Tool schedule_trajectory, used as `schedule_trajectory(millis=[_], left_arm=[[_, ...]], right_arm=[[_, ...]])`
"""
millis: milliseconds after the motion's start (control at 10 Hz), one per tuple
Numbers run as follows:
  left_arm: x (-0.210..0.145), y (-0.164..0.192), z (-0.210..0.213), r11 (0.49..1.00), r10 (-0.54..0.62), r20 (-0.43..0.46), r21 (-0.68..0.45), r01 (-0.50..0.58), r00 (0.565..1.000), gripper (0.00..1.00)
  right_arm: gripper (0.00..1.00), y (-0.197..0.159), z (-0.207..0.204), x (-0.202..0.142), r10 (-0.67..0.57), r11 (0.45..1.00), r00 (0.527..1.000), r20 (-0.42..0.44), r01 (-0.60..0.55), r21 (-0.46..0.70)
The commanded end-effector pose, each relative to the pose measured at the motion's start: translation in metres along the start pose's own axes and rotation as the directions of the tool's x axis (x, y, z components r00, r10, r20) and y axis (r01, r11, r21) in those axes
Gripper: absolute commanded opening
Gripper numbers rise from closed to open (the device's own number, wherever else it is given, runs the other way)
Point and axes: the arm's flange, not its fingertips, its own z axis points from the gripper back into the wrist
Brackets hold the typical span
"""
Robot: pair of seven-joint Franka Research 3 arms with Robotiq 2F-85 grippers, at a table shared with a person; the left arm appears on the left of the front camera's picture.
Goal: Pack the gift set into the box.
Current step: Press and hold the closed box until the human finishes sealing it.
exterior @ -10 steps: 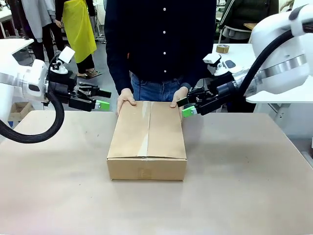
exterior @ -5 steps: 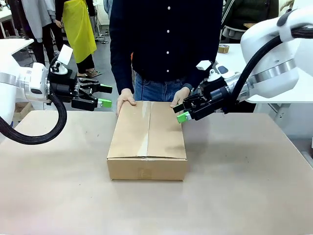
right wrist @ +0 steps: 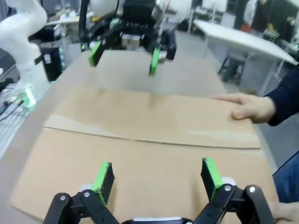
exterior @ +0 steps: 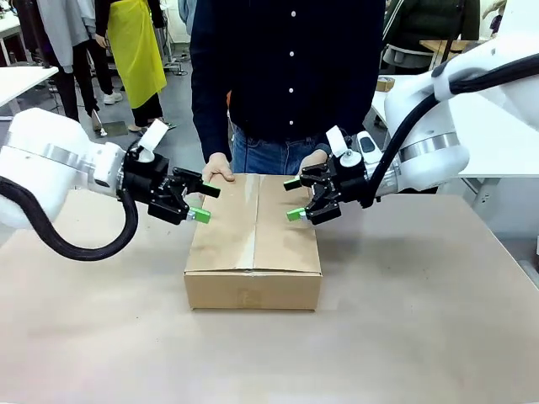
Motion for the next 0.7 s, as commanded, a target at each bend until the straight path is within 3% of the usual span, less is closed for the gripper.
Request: schedule_trajectory(millis=[0, 100, 400, 600], left_arm=[[-0.013, 0.019, -0.002, 0.997, -0.056, -0.041, -0.055, 0.054, 0.998, 1.0], [-0.022, 0.023, -0.011, 0.996, -0.083, -0.066, -0.022, 0.082, 0.994, 1.0], [-0.033, 0.035, -0.024, 0.992, -0.122, -0.058, 0.013, 0.123, 0.991, 1.0], [-0.033, 0.039, -0.028, 0.993, -0.112, -0.095, 0.033, 0.116, 0.989, 1.0]], right_arm=[[1.0, -0.006, -0.015, -0.005, -0.015, 0.999, 0.995, 0.102, 0.019, -0.042], [1.0, -0.009, -0.018, -0.008, -0.064, 0.996, 0.99, 0.126, 0.071, -0.051], [1.0, -0.019, -0.017, -0.019, -0.19, 0.982, 0.979, 0.08, 0.191, -0.007], [1.0, -0.022, -0.006, -0.026, -0.232, 0.972, 0.973, 0.001, 0.232, -0.045]])
